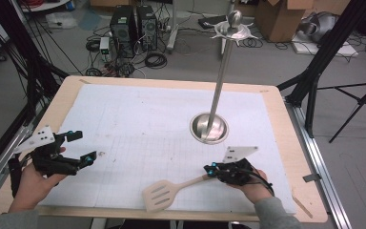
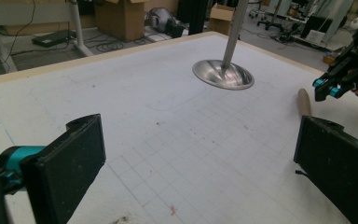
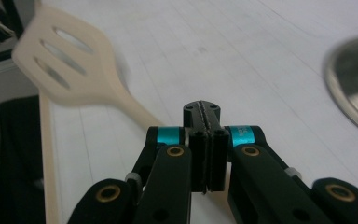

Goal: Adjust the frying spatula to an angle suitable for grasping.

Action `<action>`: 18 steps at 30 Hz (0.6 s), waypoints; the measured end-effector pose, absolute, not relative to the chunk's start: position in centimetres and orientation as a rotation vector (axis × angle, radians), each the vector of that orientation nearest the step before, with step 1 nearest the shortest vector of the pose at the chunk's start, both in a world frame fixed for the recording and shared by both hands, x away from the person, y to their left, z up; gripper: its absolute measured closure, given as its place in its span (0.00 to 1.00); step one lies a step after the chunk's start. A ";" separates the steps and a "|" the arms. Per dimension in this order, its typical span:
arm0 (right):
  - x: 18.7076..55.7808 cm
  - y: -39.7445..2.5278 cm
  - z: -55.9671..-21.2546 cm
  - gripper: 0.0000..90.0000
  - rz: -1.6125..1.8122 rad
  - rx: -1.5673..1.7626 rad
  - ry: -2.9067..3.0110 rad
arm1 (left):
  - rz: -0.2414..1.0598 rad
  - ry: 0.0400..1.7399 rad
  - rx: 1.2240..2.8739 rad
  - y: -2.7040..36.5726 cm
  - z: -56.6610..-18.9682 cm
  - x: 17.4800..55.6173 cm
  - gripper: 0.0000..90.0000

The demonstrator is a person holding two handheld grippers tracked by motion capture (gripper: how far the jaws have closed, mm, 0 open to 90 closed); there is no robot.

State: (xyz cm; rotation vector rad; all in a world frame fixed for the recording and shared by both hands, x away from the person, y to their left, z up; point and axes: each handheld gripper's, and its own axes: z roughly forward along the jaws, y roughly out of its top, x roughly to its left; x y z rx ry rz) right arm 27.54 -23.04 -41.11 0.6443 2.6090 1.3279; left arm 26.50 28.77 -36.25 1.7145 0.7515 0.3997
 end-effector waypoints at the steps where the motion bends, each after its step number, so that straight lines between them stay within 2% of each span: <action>1: 27.3 -23.9 -41.2 1.00 1.316 0.665 2.601 | 0.400 0.752 1.712 28.7 -36.2 26.5 0.03; 9: 26.2 -29.1 -43.3 1.00 1.289 0.766 2.556 | 0.402 0.722 1.713 28.1 -35.9 26.7 0.03; 18: 26.7 -29.3 -44.6 1.00 1.178 0.775 2.586 | 0.398 0.735 1.715 28.2 -36.2 26.7 0.03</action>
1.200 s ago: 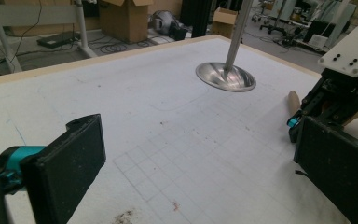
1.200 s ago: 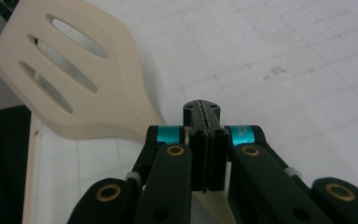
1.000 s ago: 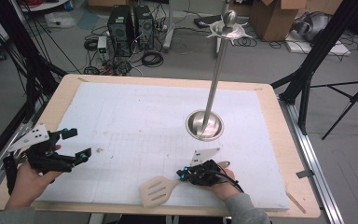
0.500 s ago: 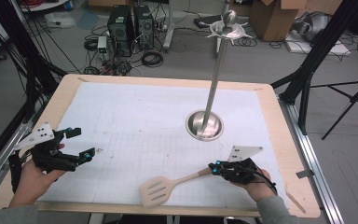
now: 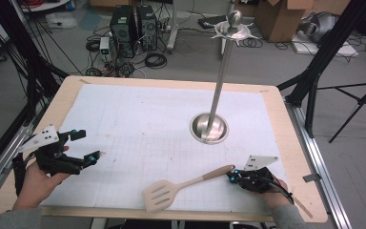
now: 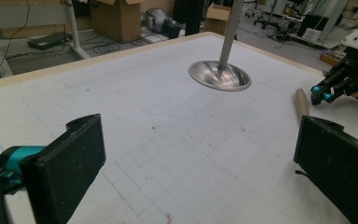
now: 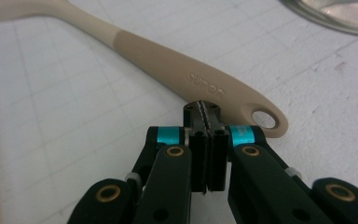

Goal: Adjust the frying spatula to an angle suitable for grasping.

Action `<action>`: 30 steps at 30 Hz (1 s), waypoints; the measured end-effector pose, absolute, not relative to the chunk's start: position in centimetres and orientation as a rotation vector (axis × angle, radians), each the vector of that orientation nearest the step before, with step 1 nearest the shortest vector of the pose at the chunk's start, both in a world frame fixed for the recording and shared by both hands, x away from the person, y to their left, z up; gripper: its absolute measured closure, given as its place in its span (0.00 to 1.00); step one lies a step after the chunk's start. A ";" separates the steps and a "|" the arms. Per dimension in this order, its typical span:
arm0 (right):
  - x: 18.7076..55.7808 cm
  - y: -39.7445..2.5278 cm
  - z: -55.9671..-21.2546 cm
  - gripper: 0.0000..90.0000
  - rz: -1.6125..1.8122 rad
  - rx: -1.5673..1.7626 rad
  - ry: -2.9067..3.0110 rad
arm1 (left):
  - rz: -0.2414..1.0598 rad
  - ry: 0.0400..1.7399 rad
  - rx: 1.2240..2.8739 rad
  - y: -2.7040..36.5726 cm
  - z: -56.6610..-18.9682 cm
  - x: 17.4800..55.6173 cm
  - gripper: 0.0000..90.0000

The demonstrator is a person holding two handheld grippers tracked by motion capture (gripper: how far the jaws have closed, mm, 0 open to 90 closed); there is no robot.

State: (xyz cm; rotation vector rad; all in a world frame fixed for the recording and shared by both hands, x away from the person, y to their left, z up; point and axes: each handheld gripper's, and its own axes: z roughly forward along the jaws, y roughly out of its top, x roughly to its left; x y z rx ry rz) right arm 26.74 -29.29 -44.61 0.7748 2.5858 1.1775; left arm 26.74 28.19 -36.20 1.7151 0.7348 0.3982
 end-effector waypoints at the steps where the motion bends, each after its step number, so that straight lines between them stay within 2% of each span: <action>1: 26.9 -29.2 -44.7 1.00 1.183 0.770 2.578 | 0.399 0.735 1.714 28.3 -36.2 26.7 0.03; 30: 30.7 -25.2 -44.5 1.00 1.172 0.703 2.502 | 0.404 0.764 1.728 28.7 -36.6 26.5 0.03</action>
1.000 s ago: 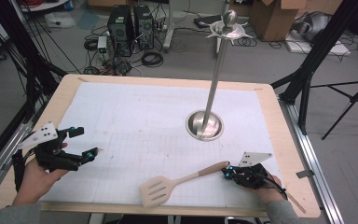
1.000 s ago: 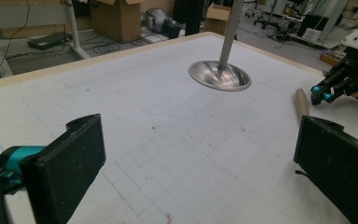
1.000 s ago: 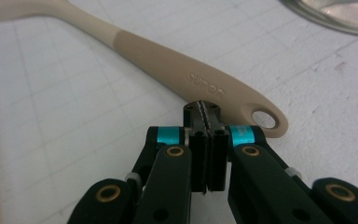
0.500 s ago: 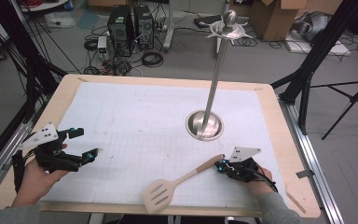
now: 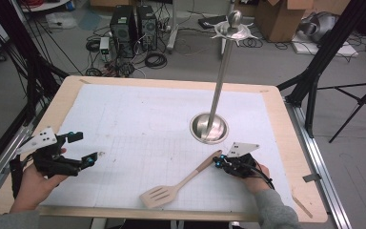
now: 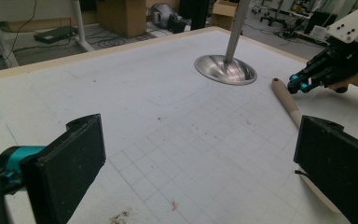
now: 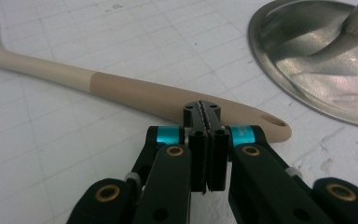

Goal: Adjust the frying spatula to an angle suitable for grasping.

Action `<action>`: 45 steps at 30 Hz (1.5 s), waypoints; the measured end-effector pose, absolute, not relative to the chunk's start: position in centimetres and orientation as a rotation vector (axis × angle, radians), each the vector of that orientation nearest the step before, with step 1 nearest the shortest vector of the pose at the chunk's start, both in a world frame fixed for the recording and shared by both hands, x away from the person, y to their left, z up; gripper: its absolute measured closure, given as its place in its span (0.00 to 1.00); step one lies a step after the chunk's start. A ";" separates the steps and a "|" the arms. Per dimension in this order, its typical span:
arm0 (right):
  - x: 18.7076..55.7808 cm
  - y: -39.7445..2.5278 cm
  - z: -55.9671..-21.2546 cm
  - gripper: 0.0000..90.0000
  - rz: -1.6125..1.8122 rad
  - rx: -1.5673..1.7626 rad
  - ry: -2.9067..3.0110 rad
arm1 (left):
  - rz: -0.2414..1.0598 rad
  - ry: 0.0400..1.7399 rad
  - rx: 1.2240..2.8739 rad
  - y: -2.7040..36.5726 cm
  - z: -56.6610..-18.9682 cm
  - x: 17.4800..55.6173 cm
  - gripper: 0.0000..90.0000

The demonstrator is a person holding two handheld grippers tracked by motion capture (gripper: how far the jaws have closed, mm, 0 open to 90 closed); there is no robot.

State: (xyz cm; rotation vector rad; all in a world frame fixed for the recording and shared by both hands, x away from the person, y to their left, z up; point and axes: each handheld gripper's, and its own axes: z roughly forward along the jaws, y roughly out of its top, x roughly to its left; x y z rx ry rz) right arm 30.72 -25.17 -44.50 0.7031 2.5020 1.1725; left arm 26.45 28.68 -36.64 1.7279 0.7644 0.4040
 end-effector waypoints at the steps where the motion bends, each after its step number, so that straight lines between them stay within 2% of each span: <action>1: 30.8 -25.1 -44.5 1.00 1.171 0.700 2.499 | 0.404 0.762 1.731 28.7 -36.7 26.5 0.03; 31: 33.2 -21.2 -44.9 1.00 1.195 0.725 2.461 | 0.398 0.769 1.736 28.7 -36.8 26.4 0.03; 40: 32.4 -21.7 -44.2 1.00 1.194 0.701 2.520 | 0.394 0.777 1.730 29.0 -37.0 26.4 0.03; 45: 32.7 -21.1 -44.9 1.00 1.158 0.696 2.546 | 0.400 0.774 1.728 29.0 -36.8 26.3 0.03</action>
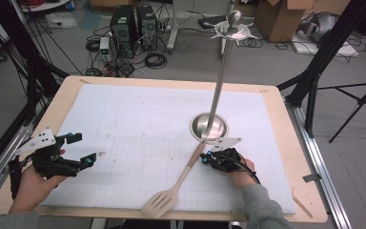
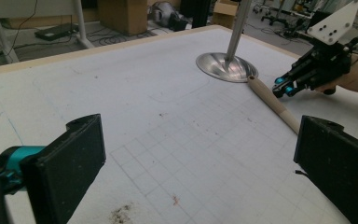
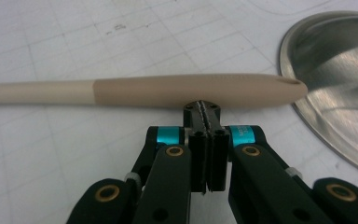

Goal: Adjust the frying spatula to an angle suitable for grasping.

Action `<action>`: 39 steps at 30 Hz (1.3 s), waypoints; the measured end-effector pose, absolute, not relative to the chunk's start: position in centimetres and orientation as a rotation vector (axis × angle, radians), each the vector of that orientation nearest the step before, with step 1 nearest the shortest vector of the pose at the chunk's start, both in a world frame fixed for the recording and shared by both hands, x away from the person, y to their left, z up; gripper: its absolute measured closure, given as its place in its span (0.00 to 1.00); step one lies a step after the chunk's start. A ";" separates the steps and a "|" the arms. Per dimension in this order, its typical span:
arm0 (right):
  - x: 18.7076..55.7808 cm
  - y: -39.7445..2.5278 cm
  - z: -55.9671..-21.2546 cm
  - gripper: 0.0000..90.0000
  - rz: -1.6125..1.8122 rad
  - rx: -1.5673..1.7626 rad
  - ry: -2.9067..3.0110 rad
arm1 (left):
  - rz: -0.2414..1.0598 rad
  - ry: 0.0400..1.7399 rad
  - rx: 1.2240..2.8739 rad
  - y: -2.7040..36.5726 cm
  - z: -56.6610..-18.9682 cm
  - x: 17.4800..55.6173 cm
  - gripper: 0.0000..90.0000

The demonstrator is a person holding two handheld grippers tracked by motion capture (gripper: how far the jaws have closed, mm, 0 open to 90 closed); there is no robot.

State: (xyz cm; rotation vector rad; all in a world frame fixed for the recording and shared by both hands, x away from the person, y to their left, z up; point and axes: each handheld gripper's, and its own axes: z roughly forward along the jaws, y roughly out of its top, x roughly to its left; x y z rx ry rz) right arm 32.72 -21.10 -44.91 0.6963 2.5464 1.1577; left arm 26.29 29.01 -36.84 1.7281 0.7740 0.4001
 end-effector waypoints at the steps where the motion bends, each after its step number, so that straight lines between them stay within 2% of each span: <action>1: 32.8 -21.0 -45.0 1.00 1.172 0.704 2.540 | 0.402 0.774 1.731 29.1 -36.8 26.3 0.03; 11: 33.8 -19.6 -45.0 1.00 1.180 0.683 2.542 | 0.410 0.790 1.728 29.4 -36.9 25.8 0.03; 25: 35.3 -15.6 -44.9 1.00 1.201 0.663 2.562 | 0.425 0.810 1.705 30.4 -36.9 25.0 0.03; 30: 34.0 -15.4 -43.7 1.00 1.309 0.570 2.592 | 0.420 0.818 1.708 30.5 -37.1 25.0 0.03; 39: 30.3 -13.0 -43.0 1.00 1.293 0.341 2.741 | 0.416 0.810 1.718 29.9 -37.0 25.2 0.03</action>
